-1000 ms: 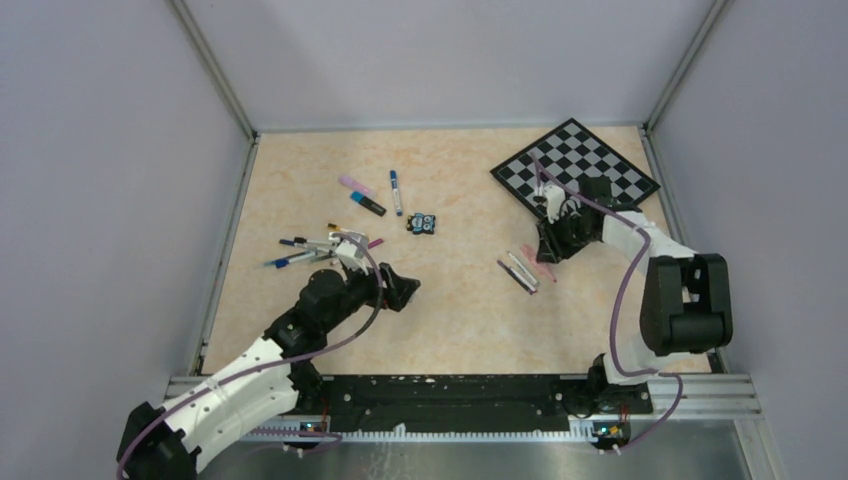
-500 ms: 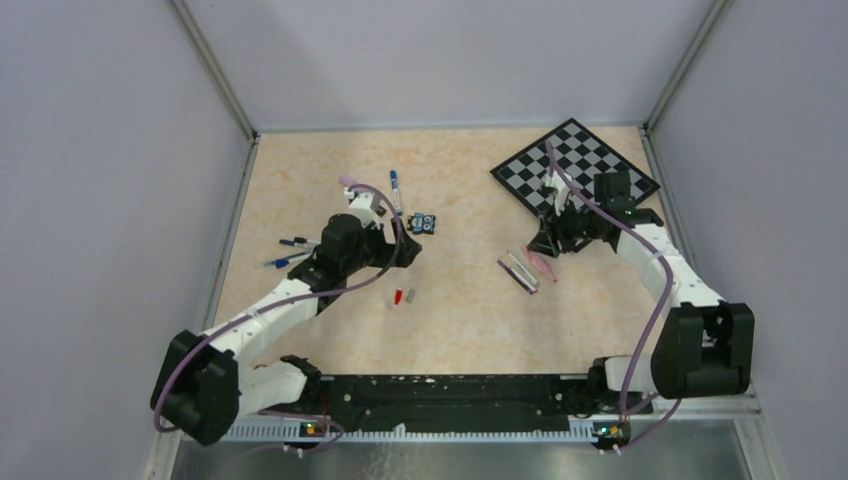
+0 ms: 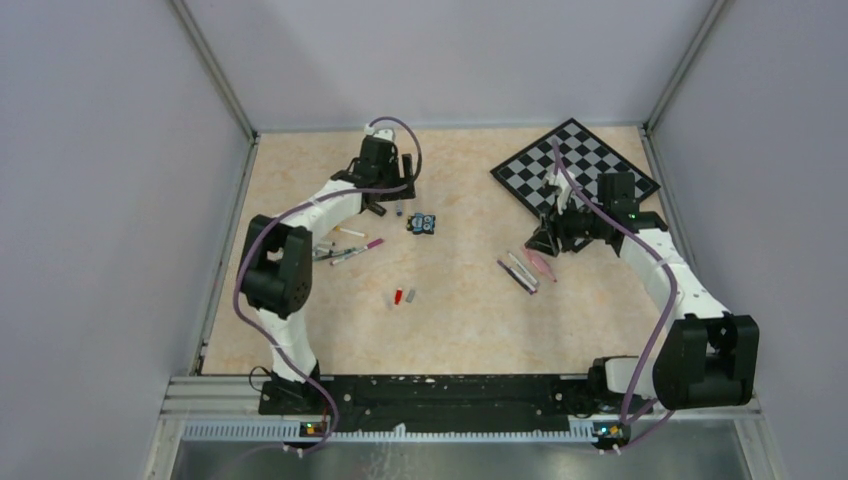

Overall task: Open the pen caps
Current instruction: Pick up the pen from the center of the board.

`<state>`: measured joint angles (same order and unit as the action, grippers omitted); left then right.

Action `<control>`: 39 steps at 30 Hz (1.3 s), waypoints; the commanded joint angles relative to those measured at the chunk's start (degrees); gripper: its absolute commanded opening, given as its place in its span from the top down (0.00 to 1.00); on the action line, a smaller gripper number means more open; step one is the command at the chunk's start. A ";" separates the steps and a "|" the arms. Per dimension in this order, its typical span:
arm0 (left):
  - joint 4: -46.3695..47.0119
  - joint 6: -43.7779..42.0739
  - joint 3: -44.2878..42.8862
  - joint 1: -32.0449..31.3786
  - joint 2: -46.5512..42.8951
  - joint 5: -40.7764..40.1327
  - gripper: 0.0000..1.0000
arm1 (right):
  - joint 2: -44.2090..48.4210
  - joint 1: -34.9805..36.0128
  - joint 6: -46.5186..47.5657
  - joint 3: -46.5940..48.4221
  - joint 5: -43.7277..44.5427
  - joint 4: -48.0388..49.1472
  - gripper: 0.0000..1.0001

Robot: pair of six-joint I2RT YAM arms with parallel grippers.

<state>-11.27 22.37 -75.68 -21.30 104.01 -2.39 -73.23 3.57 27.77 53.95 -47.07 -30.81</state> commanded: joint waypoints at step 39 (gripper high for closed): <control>-21.33 -8.70 -34.96 2.28 29.04 -4.55 0.98 | 0.10 0.54 -0.26 -0.45 -0.34 2.47 0.56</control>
<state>-30.81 15.59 -108.03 -19.22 132.53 -7.49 -73.28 3.64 27.20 53.23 -46.41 -29.58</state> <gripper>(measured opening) 0.102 0.443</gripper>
